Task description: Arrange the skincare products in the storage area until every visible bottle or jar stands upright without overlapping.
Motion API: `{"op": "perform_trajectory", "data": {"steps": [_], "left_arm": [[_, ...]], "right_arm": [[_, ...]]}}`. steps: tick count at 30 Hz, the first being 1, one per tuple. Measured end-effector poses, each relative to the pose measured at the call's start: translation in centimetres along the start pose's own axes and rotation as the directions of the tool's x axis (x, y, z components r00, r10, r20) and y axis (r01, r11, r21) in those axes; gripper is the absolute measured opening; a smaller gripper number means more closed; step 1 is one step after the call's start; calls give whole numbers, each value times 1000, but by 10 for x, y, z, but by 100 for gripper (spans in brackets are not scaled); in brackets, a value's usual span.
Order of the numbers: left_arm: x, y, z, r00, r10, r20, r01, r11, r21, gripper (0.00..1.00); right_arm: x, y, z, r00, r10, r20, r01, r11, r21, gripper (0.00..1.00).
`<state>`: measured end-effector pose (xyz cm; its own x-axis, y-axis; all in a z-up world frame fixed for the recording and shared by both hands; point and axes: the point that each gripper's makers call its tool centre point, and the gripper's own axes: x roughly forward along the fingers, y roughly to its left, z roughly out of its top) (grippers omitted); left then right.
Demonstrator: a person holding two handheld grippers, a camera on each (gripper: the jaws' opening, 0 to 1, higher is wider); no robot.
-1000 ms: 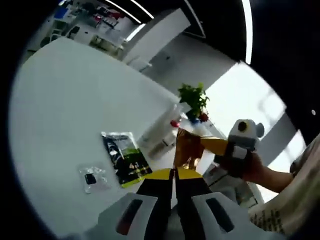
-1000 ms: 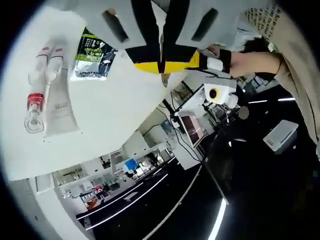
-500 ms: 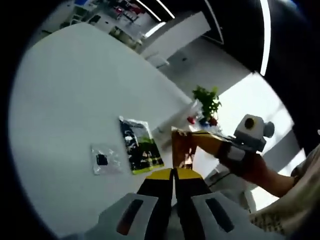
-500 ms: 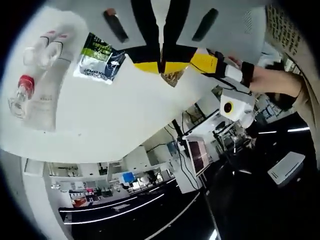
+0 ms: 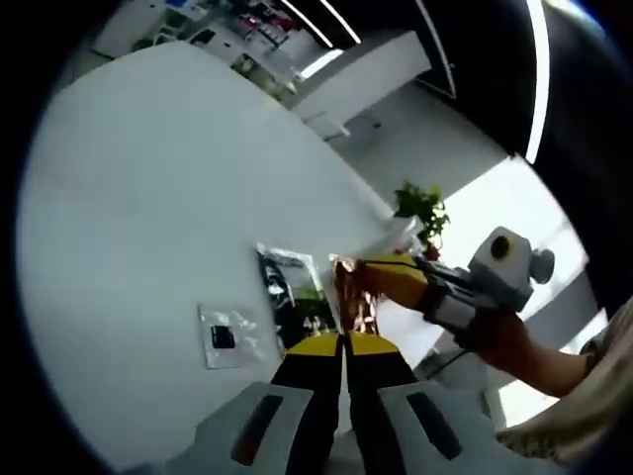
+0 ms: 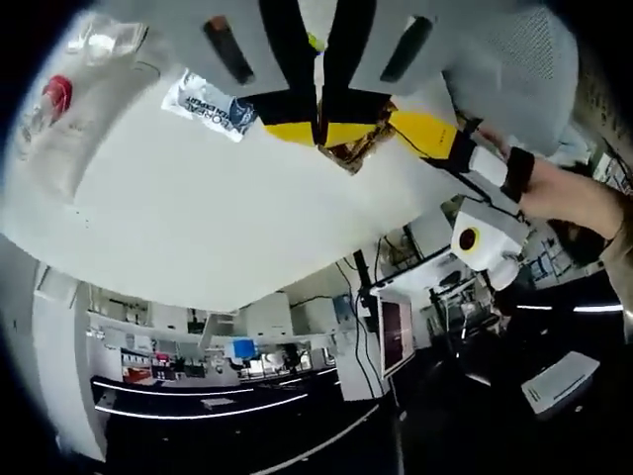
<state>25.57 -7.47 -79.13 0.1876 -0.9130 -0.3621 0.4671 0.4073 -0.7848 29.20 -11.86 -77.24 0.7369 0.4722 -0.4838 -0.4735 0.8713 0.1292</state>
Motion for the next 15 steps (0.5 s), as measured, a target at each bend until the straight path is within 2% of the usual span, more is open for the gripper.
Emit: {"op": "perform_trajectory", "data": {"steps": [8, 15], "left_arm": [[8, 16, 17, 1000, 20, 17, -19, 1000, -21, 0], [18, 38, 31, 999, 51, 17, -51, 999, -18, 0]], "right_arm": [[26, -15, 2, 1000, 16, -16, -16, 999, -32, 1], [46, -29, -1, 1000, 9, -28, -10, 999, -36, 1]]}}
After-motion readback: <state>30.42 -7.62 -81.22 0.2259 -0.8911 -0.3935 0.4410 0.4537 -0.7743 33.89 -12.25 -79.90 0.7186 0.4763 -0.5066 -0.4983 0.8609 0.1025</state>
